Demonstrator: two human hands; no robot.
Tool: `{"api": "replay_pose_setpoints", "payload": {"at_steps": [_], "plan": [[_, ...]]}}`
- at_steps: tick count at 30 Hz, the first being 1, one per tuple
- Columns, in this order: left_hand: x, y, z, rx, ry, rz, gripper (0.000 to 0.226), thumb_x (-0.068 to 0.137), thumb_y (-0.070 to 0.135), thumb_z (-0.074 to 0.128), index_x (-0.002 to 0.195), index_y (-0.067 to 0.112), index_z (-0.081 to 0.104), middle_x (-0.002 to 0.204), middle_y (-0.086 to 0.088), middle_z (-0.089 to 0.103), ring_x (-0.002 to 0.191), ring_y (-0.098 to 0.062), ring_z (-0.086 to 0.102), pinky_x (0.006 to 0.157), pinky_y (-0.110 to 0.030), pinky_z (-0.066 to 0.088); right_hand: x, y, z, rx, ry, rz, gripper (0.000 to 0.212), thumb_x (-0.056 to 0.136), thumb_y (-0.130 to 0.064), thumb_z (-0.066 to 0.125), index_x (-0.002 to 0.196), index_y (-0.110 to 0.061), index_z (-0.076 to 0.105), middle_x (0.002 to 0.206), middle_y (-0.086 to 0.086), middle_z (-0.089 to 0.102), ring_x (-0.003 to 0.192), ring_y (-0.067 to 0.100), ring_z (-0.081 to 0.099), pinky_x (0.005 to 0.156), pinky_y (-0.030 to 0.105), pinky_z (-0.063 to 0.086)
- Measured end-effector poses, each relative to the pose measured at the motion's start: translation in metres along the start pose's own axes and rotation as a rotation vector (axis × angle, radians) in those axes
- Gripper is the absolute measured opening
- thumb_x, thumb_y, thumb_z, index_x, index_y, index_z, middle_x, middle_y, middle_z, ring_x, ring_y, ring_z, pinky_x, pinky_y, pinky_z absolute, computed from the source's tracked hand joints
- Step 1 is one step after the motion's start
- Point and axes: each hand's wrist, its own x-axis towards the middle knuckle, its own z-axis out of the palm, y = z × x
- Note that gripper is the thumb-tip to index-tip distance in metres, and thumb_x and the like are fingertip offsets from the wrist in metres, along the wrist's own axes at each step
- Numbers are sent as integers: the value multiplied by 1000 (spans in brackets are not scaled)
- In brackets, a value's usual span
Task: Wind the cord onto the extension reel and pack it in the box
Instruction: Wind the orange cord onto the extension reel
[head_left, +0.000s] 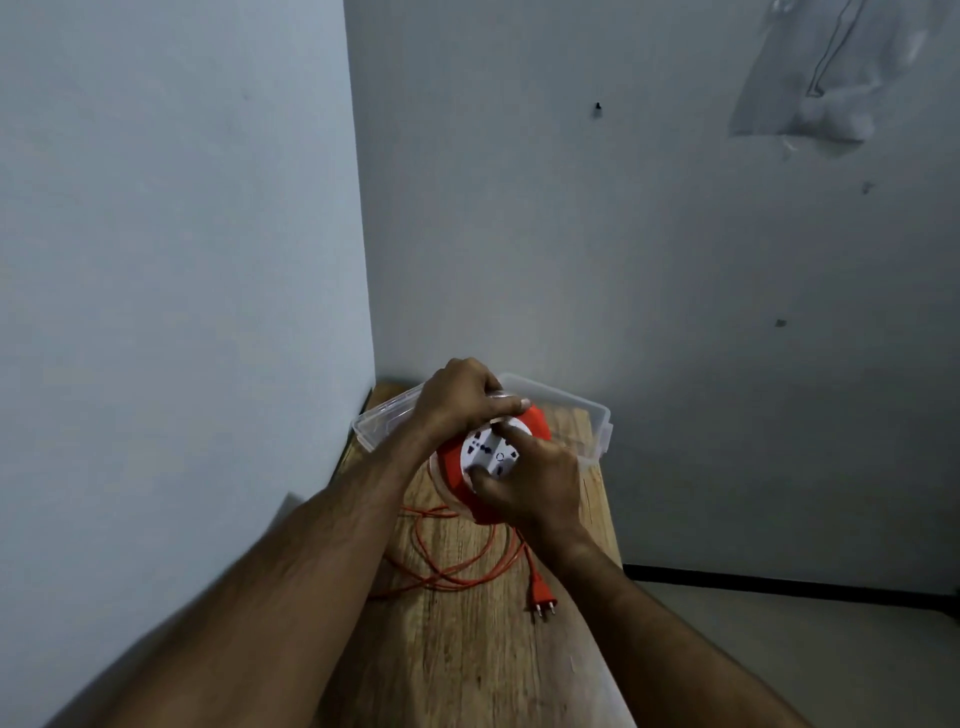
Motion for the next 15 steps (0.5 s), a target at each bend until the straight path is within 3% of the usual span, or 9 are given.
{"api": "replay_pose_setpoints", "payload": {"at_steps": [2, 4, 7, 10, 11, 13, 15], "plan": [[-1, 1, 0, -46, 40, -16, 55, 75, 68, 73, 72, 14, 78, 67, 1, 72, 61, -9, 65, 59, -32, 53, -1, -2, 5, 99, 79, 172, 57, 72, -53, 79, 121, -24, 72, 99, -4, 77, 80, 9, 70, 73, 25, 60], [-1, 4, 0, -29, 64, 9, 53, 76, 67, 74, 80, 15, 81, 73, 3, 73, 65, -8, 65, 60, -29, 50, -1, -10, 11, 181, 159, 340, 60, 69, -51, 85, 120, -23, 73, 106, -5, 76, 89, 7, 70, 77, 24, 59], [0, 8, 1, -1, 80, 33, 52, 77, 67, 73, 82, 16, 81, 76, 1, 74, 67, -9, 66, 64, -31, 55, 0, -24, 14, 355, 250, 662, 60, 66, -46, 92, 117, -19, 72, 114, -1, 74, 100, 14, 70, 84, 37, 61], [0, 11, 4, 38, 83, 35, 59, 74, 73, 68, 78, 15, 80, 71, 0, 72, 64, -11, 66, 63, -35, 58, 8, -31, 19, 709, 275, 1067, 48, 65, -40, 94, 97, -19, 66, 103, 4, 74, 92, 22, 74, 77, 45, 64], [-1, 12, 6, 44, 82, 34, 61, 73, 74, 67, 78, 14, 79, 71, 0, 71, 64, -12, 65, 63, -36, 58, 12, -34, 20, 898, 310, 1192, 54, 60, -40, 96, 97, -15, 65, 99, 6, 73, 88, 25, 75, 72, 47, 65], [-1, 12, 8, 44, 76, 31, 65, 70, 76, 65, 78, 14, 79, 72, -1, 72, 64, -12, 66, 64, -37, 59, 20, -41, 21, 1185, 413, 1381, 79, 52, -42, 98, 114, -12, 58, 105, 11, 70, 89, 30, 73, 69, 50, 63], [-1, 10, 7, 26, 57, 23, 71, 66, 81, 63, 79, 14, 80, 74, -1, 74, 65, -12, 67, 66, -38, 60, 24, -46, 19, 1245, 446, 1464, 83, 65, -36, 95, 127, -13, 46, 112, 14, 65, 95, 35, 71, 75, 55, 62]]}}
